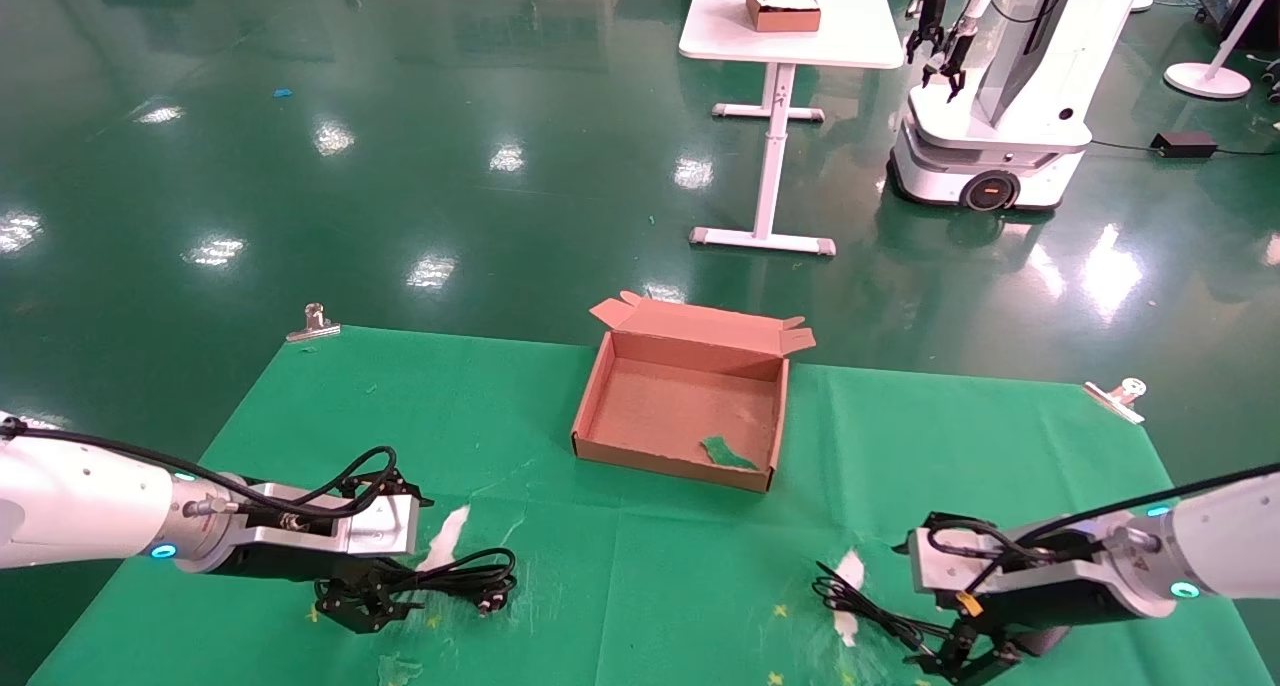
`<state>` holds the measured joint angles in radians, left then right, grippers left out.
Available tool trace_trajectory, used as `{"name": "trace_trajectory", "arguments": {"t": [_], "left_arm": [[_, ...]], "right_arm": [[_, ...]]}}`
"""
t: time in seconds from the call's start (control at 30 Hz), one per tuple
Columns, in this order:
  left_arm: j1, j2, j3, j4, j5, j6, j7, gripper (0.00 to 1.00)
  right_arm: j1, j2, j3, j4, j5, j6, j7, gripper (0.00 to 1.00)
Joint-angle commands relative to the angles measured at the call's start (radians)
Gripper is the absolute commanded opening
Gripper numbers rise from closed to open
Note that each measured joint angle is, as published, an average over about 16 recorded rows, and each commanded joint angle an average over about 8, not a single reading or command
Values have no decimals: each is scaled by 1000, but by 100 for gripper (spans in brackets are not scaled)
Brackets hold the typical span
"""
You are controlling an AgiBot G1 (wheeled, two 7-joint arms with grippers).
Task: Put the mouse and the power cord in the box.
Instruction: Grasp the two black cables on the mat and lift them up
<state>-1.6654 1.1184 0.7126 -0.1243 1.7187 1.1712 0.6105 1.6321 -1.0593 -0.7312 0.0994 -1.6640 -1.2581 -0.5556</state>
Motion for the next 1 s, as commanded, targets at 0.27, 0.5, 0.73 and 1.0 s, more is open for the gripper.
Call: {"name": "trace_trajectory", "arguments": {"t": [0.27, 0.5, 0.73, 1.0], "left_arm": [[-2, 22, 12, 52, 19, -49, 75, 100], [-11, 29, 30, 68, 45, -60, 127, 52], [-18, 25, 35, 77, 53, -55, 144, 0], [-17, 25, 33, 73, 52, -54, 139, 0]], "right_arm": [[9, -32, -7, -63, -11, 35, -42, 100], [9, -39, -7, -85, -12, 52, -51, 53], [12, -43, -10, -95, -17, 54, -54, 0], [12, -40, -9, -91, -15, 52, -53, 0]]}}
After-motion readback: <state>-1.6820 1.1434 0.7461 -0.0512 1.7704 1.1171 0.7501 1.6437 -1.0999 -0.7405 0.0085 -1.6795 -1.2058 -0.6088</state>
